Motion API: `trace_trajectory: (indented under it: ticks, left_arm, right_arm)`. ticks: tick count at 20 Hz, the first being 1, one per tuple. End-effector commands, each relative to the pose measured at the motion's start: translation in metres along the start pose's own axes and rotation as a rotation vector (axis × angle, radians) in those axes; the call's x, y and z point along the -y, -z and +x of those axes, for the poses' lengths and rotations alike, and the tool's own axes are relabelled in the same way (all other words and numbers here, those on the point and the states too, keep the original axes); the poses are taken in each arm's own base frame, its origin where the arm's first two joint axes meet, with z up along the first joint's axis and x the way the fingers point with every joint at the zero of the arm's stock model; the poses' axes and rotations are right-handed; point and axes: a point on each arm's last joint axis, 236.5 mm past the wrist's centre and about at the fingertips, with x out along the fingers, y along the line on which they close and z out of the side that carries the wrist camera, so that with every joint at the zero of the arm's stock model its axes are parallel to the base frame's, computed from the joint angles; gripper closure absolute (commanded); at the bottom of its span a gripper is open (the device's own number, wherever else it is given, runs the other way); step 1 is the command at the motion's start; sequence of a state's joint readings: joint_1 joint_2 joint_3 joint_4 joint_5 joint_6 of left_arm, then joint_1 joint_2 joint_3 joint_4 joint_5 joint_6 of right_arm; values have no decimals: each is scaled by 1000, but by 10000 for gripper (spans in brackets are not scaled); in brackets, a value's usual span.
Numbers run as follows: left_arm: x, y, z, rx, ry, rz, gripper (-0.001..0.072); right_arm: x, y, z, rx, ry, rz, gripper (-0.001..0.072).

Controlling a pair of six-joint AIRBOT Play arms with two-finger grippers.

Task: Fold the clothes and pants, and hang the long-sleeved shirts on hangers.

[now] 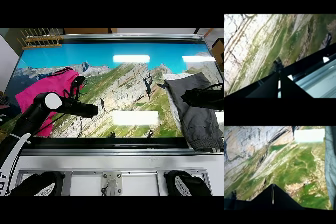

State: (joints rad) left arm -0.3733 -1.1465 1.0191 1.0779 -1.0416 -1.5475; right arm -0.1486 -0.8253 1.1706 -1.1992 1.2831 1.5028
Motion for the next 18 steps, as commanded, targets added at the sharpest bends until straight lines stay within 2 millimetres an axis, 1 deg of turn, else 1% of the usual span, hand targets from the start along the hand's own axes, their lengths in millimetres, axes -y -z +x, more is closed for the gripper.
trace_trajectory:
  ticks: [1, 2, 3, 5, 6, 7, 8, 9, 11, 13, 15, 16, 17, 18]
  left_arm:
    - [-13, -23, -6, 84, -48, 99, 5]
    - [-31, -46, -15, 148, -116, 134, 10]
    - [-54, -69, -26, 198, -199, 161, 10]
    - [-112, -116, -50, 255, -387, 187, 11]
    - [-139, -134, -58, 267, -459, 184, 11]
    - [-165, -151, -62, 270, -518, 177, 11]
    - [-189, -163, -60, 266, -556, 162, 11]
    - [-213, -175, -53, 264, -578, 138, 11]
    - [-260, -187, -30, 243, -608, 95, 11]
    - [-298, -188, -4, 197, -621, 53, 11]
    - [-322, -182, 21, 135, -616, 16, 11]
    - [-328, -179, 32, 104, -612, 5, 11]
    - [-332, -178, 40, 87, -608, -5, 11]
    - [-330, -179, 48, 86, -582, -29, 12]
  right_arm:
    - [0, 0, 0, 0, 0, 0, 679]
    - [0, 0, 0, -1, -1, 0, 679]
    - [0, 0, 0, -1, -1, 0, 679]
    - [0, 0, 0, -1, 0, 0, 679]
    - [0, 0, 0, -1, 0, 0, 679]
    - [0, 0, 0, -1, 0, 0, 679]
    - [0, 0, 0, -1, 0, 0, 679]
    - [0, 0, 0, -1, 0, 0, 679]
    - [0, 0, 0, -1, 0, 0, 679]
    - [0, 0, 0, -1, 0, 0, 679]
    - [0, 0, 0, -1, 0, 0, 679]
    - [0, 0, 0, -1, 0, 0, 679]
    - [0, 0, 0, -1, 0, 0, 679]
    - [0, 0, 0, -1, 0, 0, 679]
